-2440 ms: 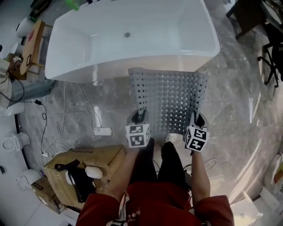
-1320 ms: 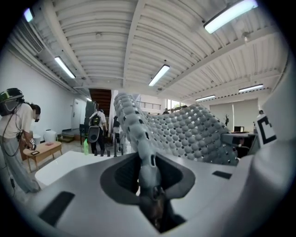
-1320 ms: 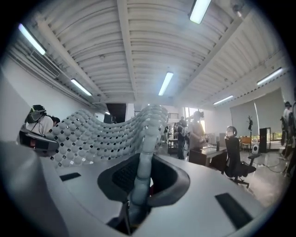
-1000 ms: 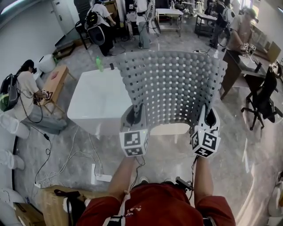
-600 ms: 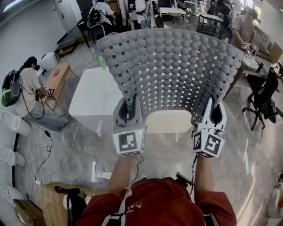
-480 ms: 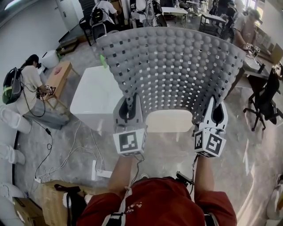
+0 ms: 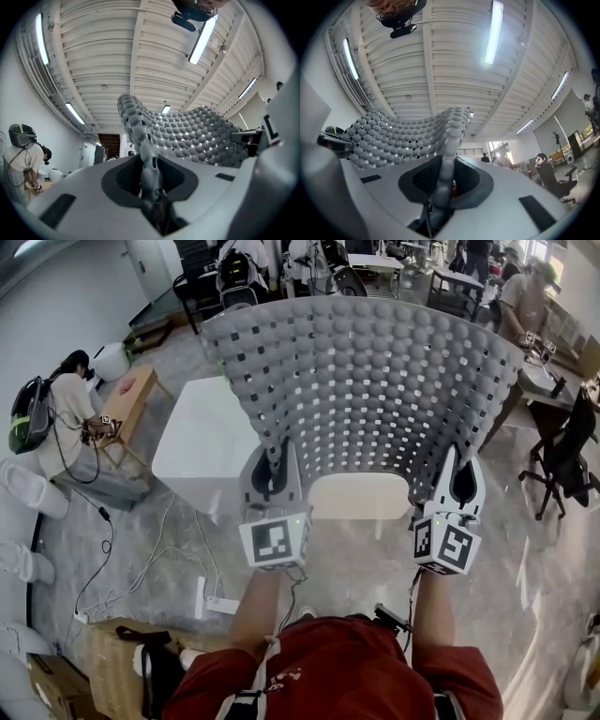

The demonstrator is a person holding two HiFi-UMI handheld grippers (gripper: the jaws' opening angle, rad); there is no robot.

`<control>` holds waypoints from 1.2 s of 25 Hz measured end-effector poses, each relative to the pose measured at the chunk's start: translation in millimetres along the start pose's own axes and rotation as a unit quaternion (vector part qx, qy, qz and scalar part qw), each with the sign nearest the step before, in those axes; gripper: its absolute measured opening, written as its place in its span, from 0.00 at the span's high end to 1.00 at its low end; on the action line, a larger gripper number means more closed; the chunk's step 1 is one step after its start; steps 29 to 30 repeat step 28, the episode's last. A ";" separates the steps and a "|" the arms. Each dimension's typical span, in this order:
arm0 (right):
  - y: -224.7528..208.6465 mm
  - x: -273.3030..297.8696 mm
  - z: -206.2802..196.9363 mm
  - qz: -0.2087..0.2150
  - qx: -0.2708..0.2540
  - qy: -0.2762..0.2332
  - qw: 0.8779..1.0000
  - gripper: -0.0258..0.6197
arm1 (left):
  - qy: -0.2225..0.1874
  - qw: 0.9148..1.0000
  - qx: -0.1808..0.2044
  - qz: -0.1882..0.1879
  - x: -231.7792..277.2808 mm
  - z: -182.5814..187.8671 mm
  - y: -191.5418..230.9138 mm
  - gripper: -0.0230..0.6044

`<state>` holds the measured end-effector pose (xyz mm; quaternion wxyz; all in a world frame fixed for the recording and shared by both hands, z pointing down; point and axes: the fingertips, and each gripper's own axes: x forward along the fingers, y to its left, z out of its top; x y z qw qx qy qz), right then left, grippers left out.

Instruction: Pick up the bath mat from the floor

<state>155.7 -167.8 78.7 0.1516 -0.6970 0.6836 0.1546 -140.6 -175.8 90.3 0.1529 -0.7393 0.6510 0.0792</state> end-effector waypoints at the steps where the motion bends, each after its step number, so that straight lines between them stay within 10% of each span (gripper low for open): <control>1: 0.1 -1.2 0.6 -0.001 -0.001 0.001 1.000 0.84 | 0.000 1.000 -0.001 0.000 -1.0 0.3 0.4 0.83; 30: -5.6 3.1 0.4 -0.004 -0.012 0.005 1.000 0.84 | 0.000 1.000 -0.006 0.003 4.6 -2.0 -1.9 0.83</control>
